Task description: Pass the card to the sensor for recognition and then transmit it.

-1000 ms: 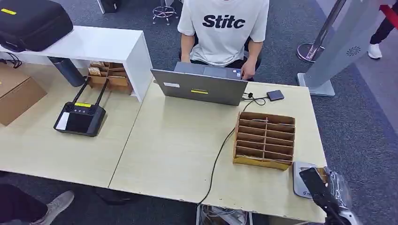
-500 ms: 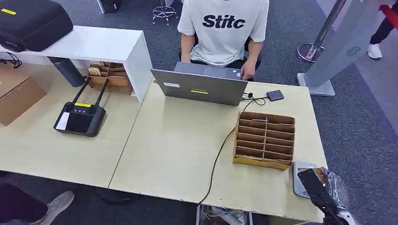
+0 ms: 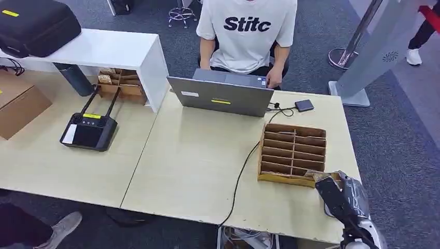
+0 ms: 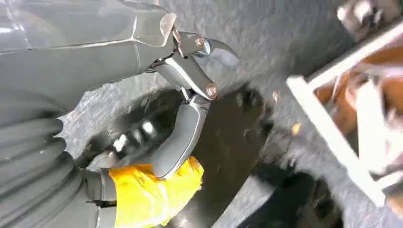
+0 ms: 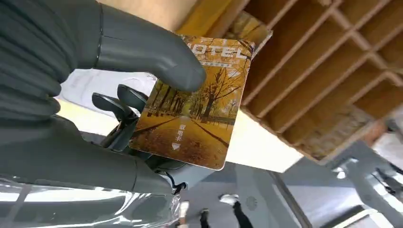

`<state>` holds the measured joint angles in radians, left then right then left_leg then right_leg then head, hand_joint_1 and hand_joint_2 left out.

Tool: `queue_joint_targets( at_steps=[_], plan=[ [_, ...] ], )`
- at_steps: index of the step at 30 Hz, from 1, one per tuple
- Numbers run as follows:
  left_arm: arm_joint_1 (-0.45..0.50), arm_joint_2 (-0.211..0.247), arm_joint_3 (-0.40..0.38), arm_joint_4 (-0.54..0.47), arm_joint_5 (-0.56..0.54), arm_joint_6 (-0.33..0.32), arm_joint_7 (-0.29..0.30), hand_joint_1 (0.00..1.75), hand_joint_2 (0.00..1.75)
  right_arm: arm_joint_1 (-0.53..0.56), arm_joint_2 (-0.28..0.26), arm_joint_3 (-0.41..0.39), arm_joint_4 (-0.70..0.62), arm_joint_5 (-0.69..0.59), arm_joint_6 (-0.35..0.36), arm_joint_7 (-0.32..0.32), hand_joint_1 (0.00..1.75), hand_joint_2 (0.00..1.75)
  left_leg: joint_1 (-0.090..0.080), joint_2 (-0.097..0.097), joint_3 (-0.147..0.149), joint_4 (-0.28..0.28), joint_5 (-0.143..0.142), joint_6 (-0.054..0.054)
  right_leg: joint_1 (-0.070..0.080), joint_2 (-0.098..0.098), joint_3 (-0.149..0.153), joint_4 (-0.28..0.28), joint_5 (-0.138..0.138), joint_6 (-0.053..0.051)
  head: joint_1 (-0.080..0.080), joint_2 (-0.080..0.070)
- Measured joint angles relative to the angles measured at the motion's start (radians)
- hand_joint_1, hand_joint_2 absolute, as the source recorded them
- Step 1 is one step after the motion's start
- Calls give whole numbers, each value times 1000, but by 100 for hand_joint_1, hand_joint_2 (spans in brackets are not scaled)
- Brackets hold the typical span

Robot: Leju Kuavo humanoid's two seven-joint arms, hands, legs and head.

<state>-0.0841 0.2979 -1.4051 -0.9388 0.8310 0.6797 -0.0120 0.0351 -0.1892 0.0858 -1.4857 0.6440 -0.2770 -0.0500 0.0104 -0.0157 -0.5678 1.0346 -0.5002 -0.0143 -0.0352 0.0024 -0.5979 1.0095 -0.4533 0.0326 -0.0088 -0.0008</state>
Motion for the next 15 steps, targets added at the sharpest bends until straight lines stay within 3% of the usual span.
queue_joint_targets(
  at_steps=[3, 7, 15],
  plan=[
    [38, 0, 72, -2, -22, 16, 33, 0, 175, -22, 0, 12, -61, 21, -34, -38, 175, 175, 0, 3, 0, 0, -1, 0, 0, 3, -2, 0, 0, 0, -1, 0],
    [98, -1, 150, -2, 18, -20, 39, 0, 175, -105, -8, 30, -144, 49, -43, -65, 175, 175, 0, 4, -1, 0, -1, 0, 0, 4, -3, 0, 0, 0, 0, 0],
    [161, -6, 216, -1, 102, -104, 22, 0, 175, -384, -24, 109, -191, 71, -22, -61, 175, 175, 0, 4, -1, 0, 1, -1, 0, 4, -3, 0, 2, 0, 0, 0]
  ],
)
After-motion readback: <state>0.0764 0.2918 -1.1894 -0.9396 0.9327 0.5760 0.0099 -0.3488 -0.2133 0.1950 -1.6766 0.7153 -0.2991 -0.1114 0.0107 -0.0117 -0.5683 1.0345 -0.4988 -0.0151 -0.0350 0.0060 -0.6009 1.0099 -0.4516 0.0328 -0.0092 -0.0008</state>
